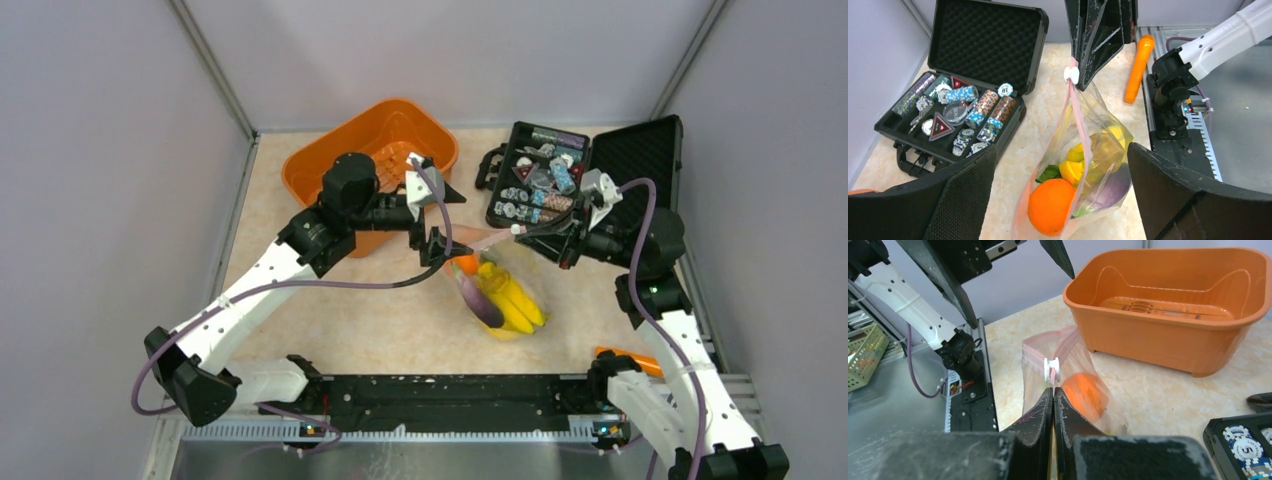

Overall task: Place the food in the zip-top bag and seal the zipper
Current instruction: Adjust the zipper food storage bag at the center of the board.

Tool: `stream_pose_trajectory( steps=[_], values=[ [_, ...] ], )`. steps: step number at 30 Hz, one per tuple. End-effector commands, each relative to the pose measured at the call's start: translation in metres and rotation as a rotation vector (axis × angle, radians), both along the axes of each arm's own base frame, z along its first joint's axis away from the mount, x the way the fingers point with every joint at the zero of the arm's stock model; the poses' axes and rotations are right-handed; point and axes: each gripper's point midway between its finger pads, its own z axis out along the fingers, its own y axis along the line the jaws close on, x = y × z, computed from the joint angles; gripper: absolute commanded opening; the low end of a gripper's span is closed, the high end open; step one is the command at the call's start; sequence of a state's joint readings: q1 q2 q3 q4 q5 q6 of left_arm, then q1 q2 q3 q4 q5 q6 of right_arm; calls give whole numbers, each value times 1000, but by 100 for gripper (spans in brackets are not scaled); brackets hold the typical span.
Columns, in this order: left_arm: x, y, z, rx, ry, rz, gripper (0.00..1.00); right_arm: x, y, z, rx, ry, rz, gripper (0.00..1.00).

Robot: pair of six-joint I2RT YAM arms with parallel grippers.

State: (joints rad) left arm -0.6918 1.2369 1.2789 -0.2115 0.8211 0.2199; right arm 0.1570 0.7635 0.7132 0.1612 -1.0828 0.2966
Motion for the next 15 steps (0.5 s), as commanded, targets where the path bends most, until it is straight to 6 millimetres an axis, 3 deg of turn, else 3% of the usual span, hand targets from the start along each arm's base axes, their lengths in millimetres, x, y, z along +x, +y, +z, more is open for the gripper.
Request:
stream_pose_trajectory(
  steps=[1,8,12,13,15],
  values=[
    [7,-3,-8,18,-33,122,99,0,-1,11,30,-26,-34,0],
    [8,-22,-18,31,-51,115,99,-2,0,1,17,-3,-24,0],
    [15,-27,-10,-2,-67,132,99,-4,1,-2,12,-1,-19,0],
    [8,-21,8,-41,-91,132,99,-5,1,-3,9,1,-18,0],
    [13,-28,-2,-25,-68,124,99,-4,1,-4,5,5,-21,0]
  ],
)
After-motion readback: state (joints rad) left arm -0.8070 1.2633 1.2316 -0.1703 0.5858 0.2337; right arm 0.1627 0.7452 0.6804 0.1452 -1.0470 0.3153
